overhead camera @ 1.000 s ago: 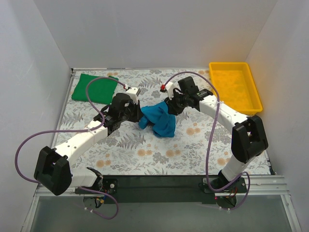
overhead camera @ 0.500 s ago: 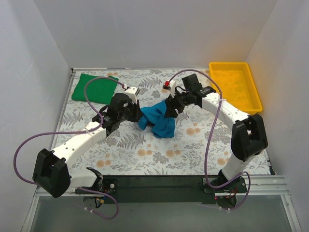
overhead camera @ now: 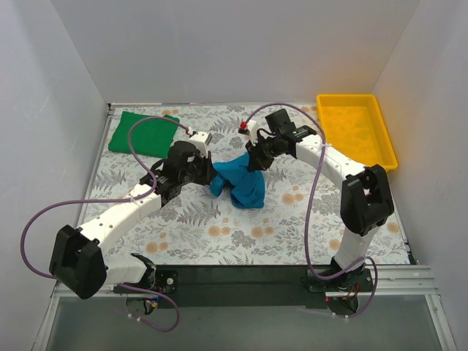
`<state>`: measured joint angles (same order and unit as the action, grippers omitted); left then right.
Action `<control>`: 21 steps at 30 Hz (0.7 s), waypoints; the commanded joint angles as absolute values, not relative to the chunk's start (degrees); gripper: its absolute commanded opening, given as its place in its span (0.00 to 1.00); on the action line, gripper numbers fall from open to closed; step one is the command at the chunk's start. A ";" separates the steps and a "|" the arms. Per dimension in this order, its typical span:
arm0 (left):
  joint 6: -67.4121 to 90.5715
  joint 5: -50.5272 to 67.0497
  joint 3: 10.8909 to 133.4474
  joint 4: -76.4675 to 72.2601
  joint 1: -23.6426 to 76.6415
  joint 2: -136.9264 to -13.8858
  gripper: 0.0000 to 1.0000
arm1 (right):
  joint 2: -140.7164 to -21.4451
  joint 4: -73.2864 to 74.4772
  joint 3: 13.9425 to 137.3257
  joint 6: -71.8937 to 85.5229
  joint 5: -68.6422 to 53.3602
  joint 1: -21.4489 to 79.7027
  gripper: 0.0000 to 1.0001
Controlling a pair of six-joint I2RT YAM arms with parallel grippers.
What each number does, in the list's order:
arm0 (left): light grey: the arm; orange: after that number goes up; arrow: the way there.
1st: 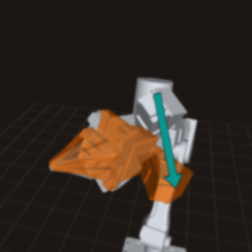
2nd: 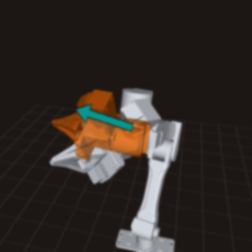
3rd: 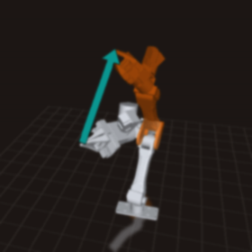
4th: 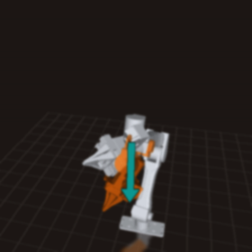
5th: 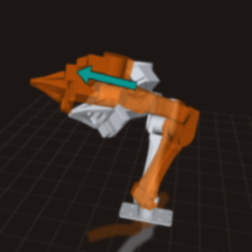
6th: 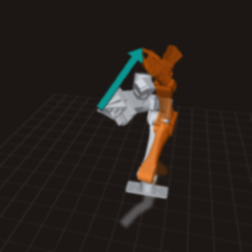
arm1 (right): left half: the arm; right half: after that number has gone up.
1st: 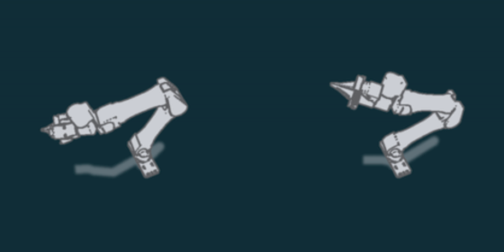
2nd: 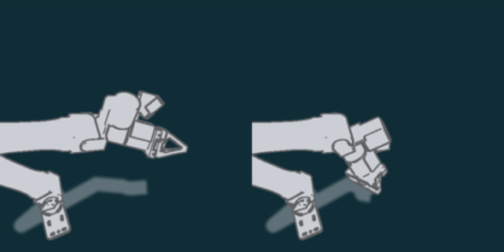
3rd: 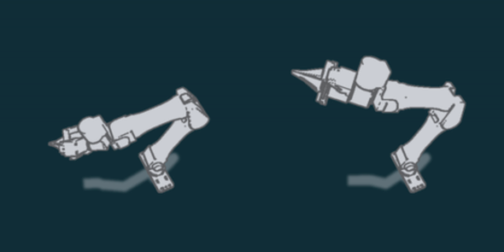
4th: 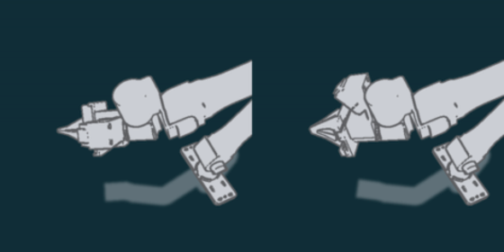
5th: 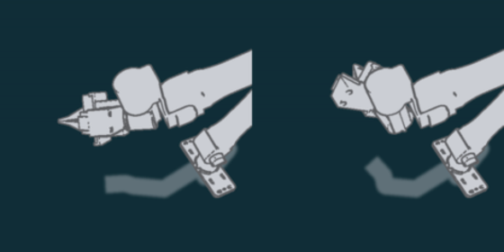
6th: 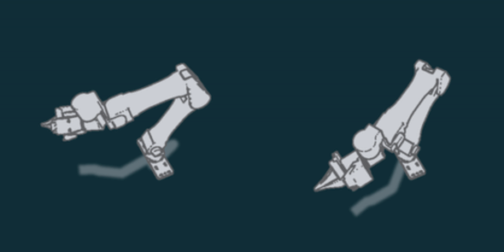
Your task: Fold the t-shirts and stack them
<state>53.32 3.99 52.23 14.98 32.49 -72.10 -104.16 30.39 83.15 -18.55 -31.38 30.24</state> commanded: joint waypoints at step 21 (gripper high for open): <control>46.94 -17.65 77.50 12.84 32.17 -51.08 0.00 | -76.83 31.74 119.44 -29.36 -22.16 8.71 0.01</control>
<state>49.12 -12.69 72.69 15.55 32.38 -55.00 -78.70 35.83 115.70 -28.75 -26.37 10.94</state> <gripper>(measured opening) 0.021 0.028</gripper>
